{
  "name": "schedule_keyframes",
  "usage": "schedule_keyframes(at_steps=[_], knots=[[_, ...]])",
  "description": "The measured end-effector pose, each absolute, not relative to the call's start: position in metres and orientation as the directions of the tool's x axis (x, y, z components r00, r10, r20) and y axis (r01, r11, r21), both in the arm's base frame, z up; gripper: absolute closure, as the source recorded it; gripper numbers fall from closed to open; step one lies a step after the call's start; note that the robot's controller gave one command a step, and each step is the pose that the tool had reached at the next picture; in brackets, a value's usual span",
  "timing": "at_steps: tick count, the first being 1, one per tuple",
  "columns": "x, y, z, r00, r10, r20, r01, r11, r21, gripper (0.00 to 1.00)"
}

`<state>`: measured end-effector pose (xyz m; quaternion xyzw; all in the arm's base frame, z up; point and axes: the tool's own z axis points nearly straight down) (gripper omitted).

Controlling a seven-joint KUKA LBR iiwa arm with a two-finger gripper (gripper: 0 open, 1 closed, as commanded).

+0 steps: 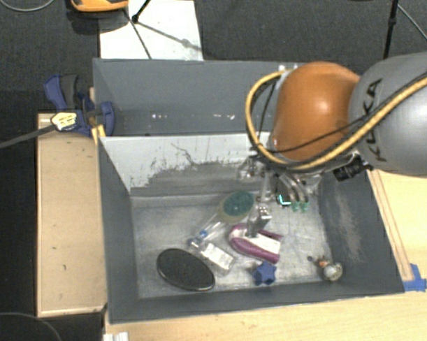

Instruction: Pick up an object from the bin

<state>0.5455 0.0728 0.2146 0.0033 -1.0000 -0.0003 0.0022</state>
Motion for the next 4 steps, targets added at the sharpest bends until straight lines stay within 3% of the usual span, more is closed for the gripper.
schedule_keyframes(at_steps=[1,2,3,4], knots=[[0.482,0.063,0.087,-0.953,-0.302,0.000,-0.302,0.953,0.001,0.00],[0.499,0.029,0.073,-0.940,-0.340,-0.006,-0.340,0.940,0.003,0.00],[0.515,-0.034,0.073,-0.877,-0.480,-0.011,-0.480,0.877,-0.003,0.00],[0.519,-0.099,0.073,-0.748,-0.663,-0.015,-0.664,0.748,0.001,0.00]])
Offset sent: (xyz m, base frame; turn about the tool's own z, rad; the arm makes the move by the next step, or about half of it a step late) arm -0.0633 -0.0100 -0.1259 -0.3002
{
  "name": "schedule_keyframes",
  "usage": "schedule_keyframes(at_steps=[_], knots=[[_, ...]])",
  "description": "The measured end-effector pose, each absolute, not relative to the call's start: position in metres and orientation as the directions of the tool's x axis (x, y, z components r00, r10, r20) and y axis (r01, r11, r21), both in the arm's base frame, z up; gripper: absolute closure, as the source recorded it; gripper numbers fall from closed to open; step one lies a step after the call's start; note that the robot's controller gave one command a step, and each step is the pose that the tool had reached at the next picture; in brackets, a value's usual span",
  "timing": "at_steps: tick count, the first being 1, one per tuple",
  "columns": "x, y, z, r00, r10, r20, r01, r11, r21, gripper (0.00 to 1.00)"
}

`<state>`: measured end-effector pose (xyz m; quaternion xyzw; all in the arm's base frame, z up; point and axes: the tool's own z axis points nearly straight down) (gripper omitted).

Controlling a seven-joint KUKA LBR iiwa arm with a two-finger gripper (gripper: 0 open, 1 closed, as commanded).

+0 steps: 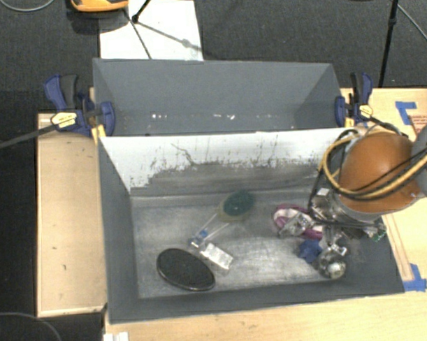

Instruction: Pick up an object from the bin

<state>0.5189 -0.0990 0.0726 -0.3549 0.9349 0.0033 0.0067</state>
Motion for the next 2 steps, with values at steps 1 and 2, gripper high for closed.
schedule_keyframes(at_steps=[1,2], knots=[[0.520,-0.102,0.074,-0.750,-0.661,-0.012,-0.661,0.750,-0.005,1.00],[0.509,-0.090,0.237,-0.547,-0.837,-0.004,-0.837,0.547,-0.008,1.00]])
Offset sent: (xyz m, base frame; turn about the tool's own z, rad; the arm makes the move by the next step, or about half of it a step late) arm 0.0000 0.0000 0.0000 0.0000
